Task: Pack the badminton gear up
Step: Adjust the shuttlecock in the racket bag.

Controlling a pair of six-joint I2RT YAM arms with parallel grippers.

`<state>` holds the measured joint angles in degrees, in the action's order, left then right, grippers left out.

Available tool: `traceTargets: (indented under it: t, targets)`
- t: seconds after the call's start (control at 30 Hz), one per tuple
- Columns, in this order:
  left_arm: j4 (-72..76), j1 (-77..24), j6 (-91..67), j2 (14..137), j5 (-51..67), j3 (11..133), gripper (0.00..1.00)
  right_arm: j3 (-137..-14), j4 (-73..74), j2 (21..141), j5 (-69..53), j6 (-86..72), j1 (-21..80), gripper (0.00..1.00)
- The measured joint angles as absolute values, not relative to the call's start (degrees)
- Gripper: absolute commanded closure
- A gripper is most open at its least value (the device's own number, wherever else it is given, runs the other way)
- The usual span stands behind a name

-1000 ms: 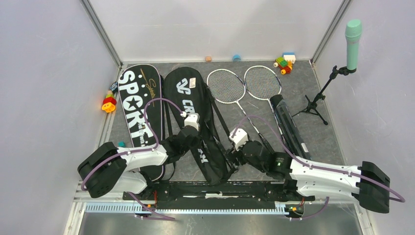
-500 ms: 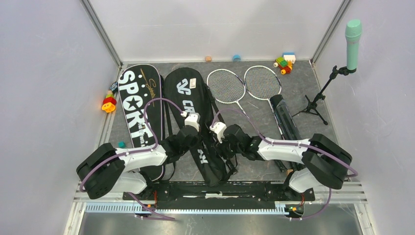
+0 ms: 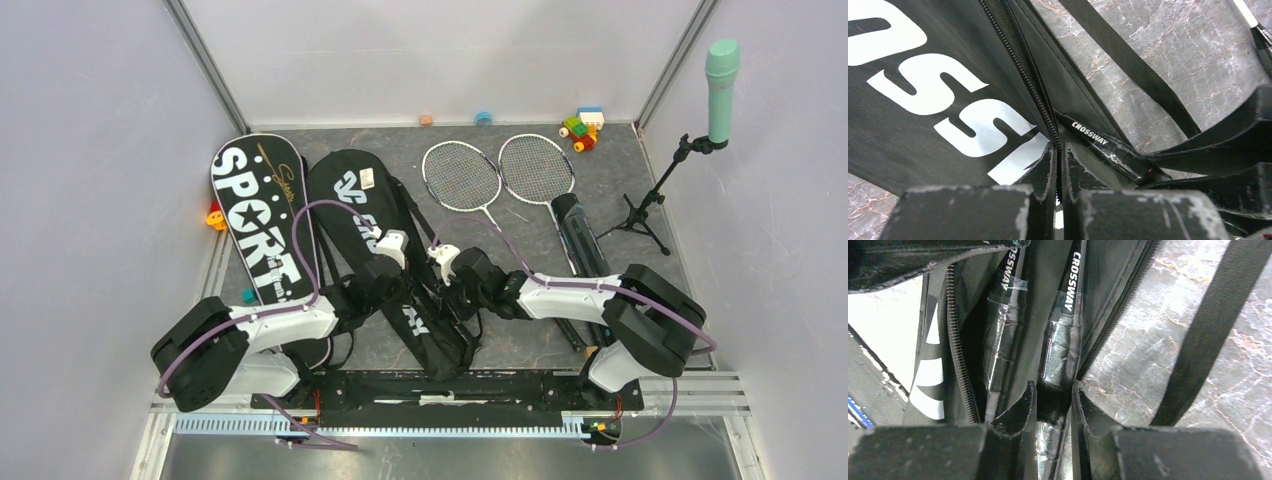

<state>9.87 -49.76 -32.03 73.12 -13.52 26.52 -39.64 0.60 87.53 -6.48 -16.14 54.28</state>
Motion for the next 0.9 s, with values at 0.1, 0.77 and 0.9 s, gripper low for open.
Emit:
traceTargets:
  t: [0.1,0.77,0.9]
  targets:
    - [9.02,-49.47,-32.03,71.81,-13.02,26.52,0.98,-39.64,-0.82,88.36,-8.6,-18.39,53.87,0.97]
    - [11.62,-48.6,-34.02,70.74,-13.43,23.99,0.98,-43.22,-2.92,92.68,-10.87,-20.32,53.17,1.0]
    - [13.58,-48.6,-34.59,70.74,-13.63,22.79,0.98,-44.93,-2.0,93.82,-12.51,-20.84,53.15,1.0]
